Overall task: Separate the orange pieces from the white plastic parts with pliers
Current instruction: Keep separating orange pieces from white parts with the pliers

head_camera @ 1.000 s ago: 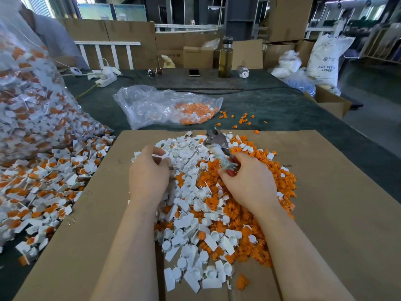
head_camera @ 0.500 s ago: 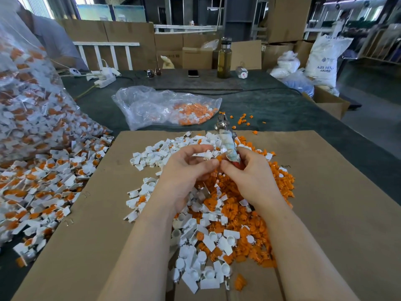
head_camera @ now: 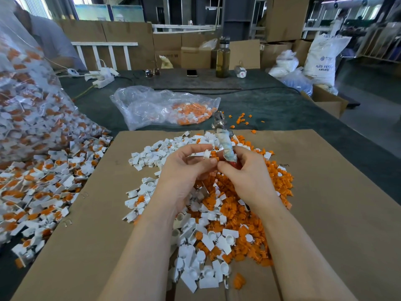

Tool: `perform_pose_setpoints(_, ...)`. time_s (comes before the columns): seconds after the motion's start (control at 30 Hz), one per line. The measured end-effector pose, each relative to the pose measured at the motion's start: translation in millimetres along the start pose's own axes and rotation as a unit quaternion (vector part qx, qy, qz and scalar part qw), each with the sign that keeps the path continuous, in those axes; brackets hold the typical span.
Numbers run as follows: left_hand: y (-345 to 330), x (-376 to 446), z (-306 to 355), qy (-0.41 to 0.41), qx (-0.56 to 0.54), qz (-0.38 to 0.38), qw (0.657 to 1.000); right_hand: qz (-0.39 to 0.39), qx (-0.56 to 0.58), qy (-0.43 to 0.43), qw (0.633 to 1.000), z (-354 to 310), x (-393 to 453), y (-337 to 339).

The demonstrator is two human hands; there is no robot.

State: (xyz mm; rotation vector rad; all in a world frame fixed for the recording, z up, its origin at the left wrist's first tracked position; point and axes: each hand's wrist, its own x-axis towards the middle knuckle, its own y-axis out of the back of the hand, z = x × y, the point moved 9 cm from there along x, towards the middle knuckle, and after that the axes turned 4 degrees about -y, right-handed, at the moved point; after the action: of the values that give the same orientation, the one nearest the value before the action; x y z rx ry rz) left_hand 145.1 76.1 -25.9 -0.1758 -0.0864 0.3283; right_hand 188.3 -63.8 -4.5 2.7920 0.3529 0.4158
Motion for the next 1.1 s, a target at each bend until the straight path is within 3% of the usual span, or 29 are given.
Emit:
perform_pose_setpoints(0.5, -5, -1, 4, -0.030, 0.062, -0.025, 0.997, 0.031, 0.070, -0.003, 0.997, -1, -2, 4)
perform_pose_setpoints(0.67, 0, -1, 2, -0.004, 0.002, 0.012, 1.000, 0.054, 0.076, 0.007, 0.996, -2, -1, 9)
perform_pose_setpoints(0.83, 6, -1, 5, -0.028, 0.047, 0.059, 0.997, 0.051, 0.066, 0.005, 0.997, 0, 0, 9)
perform_pose_setpoints(1.1, 1, -5, 8, -0.036, -0.007, 0.069, 0.997, 0.052, 0.052, 0.009, 0.997, -2, 0, 12)
